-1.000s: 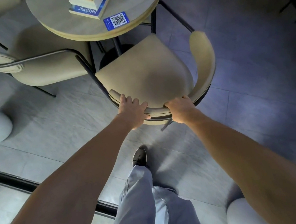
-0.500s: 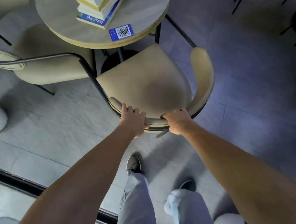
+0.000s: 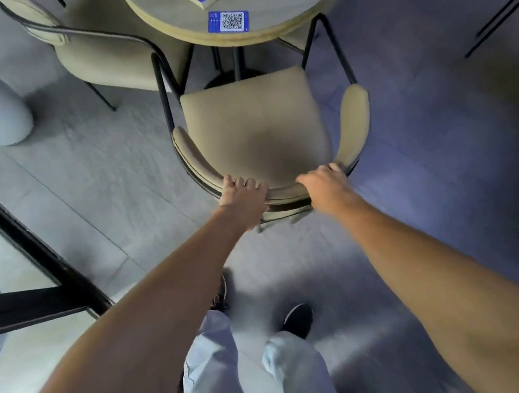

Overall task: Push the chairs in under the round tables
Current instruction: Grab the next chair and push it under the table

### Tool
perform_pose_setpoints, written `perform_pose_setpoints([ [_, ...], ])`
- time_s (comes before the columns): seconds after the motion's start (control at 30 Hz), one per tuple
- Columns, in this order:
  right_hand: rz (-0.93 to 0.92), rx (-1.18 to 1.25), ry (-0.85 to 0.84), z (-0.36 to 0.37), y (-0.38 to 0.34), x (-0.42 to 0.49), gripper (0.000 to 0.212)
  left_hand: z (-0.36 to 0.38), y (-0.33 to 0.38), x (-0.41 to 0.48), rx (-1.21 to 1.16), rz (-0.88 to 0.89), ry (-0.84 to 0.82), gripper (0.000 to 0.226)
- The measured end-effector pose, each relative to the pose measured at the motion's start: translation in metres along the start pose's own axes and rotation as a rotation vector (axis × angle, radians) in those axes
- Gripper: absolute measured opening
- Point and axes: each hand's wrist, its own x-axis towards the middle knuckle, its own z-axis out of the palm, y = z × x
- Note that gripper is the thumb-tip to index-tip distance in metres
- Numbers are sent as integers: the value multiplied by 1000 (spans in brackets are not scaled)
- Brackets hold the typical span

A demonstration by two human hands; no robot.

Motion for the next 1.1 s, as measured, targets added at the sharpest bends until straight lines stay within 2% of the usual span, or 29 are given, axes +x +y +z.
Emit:
perform_pose_setpoints([
  [0.13,19,10,26,6,6,4,44,6,4,4,-3,-34,45,38],
  [0.5,48,-38,84,14,29,-9,42,-5,38,0,-57,-37,86,31],
  [0.77,78,-26,39,10,23,-15,38,2,32,2,-46,-13,111,28],
  [1.1,80,8,120,11,27,3,47,-2,21,16,-11,-13,145,30],
])
